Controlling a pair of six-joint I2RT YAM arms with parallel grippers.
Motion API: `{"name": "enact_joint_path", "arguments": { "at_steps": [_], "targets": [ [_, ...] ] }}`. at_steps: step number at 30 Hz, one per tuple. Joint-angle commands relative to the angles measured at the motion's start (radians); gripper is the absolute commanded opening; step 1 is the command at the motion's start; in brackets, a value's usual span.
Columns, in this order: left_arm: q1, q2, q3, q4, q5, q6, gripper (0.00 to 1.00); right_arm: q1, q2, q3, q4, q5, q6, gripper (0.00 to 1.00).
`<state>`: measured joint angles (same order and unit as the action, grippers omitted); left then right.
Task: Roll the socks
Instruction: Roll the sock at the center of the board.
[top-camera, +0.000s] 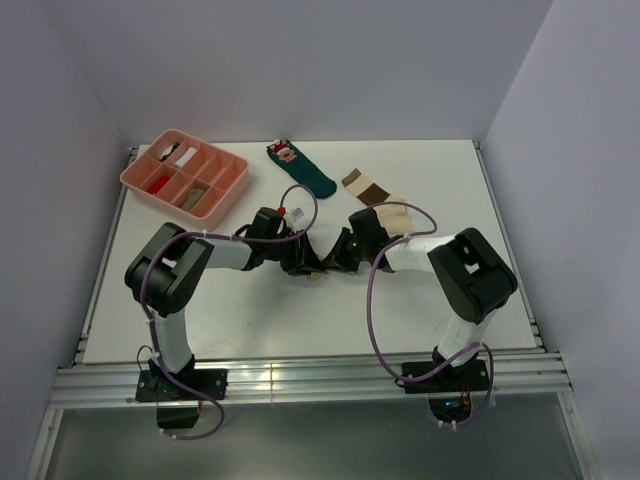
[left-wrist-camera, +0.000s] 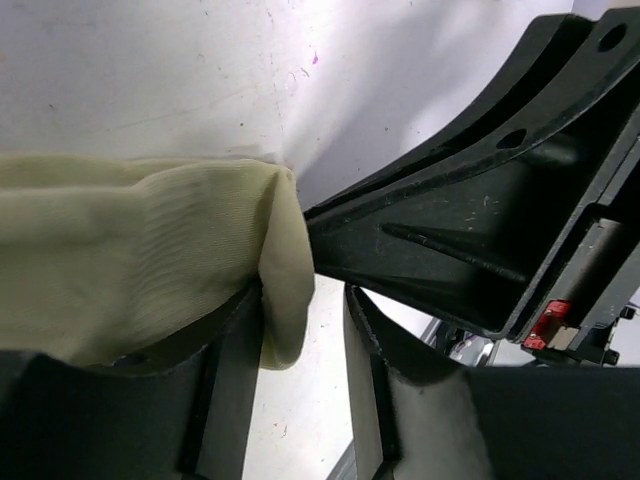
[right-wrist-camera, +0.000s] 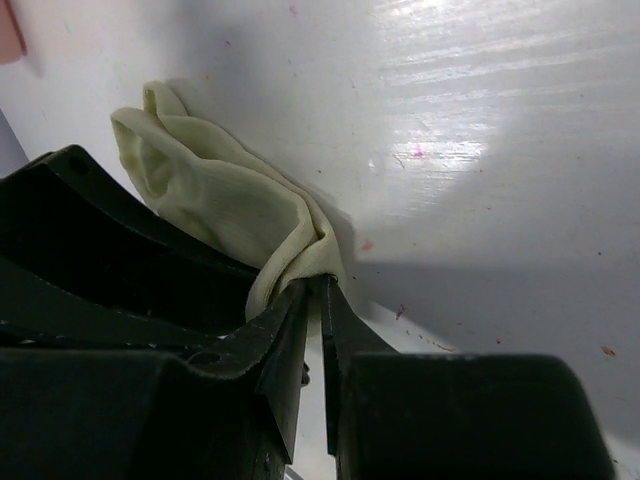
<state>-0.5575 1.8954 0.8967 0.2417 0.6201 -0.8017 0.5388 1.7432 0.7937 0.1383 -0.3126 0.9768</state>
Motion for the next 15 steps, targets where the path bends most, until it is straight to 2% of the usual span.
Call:
{"name": "enact_joint_path", "arguments": {
  "at_steps": [1,9,15],
  "targets": [
    [0.001,0.017,0.021,-0.031,-0.014,0.039,0.43,0.007,0.01,0.056,0.001,-0.011,-0.023,0.18],
    [0.001,0.022,0.021,-0.027,0.003,0.045,0.48,0.007,-0.007,0.067,0.003,-0.026,-0.033,0.18],
    [0.001,0.034,0.028,-0.035,0.009,0.055,0.44,0.007,0.044,0.093,-0.017,-0.032,-0.053,0.18]
  ]
}}
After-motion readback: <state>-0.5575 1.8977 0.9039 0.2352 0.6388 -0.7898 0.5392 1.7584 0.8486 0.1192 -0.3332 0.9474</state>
